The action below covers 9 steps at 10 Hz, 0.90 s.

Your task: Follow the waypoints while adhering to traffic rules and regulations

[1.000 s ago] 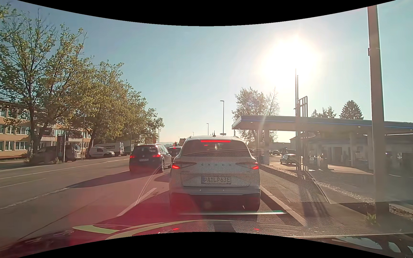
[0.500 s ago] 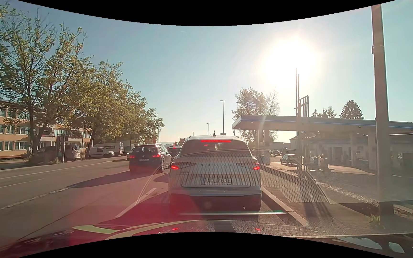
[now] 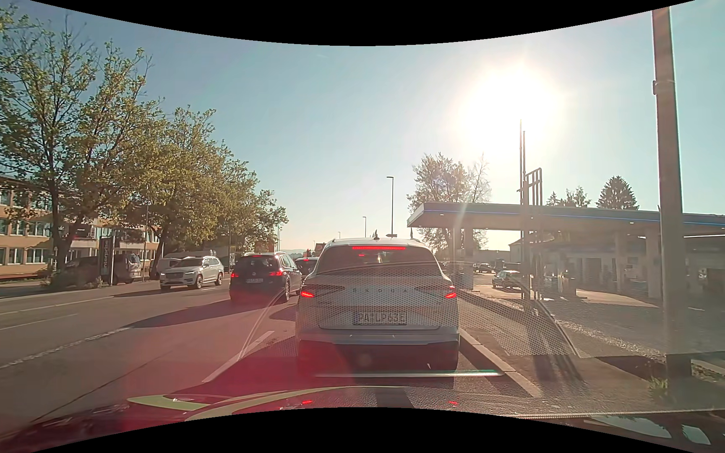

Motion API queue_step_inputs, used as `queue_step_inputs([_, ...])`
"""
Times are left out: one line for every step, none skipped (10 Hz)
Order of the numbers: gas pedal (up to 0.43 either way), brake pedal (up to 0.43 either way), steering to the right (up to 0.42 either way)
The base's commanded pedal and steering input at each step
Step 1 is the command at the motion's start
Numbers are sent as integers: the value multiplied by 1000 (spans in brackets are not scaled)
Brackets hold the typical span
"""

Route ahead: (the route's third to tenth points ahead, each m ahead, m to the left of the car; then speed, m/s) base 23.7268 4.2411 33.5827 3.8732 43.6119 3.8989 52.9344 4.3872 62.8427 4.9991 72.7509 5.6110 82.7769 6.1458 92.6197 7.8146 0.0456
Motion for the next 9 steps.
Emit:
queue_step_inputs([0, 165, -4])
queue_step_inputs([0, 165, -4])
queue_step_inputs([0, 177, -4])
queue_step_inputs([0, 177, -4])
queue_step_inputs([0, 183, -4])
queue_step_inputs([0, 189, -4])
queue_step_inputs([0, 189, -4])
queue_step_inputs([0, 189, -4])
queue_step_inputs([0, 195, -4])
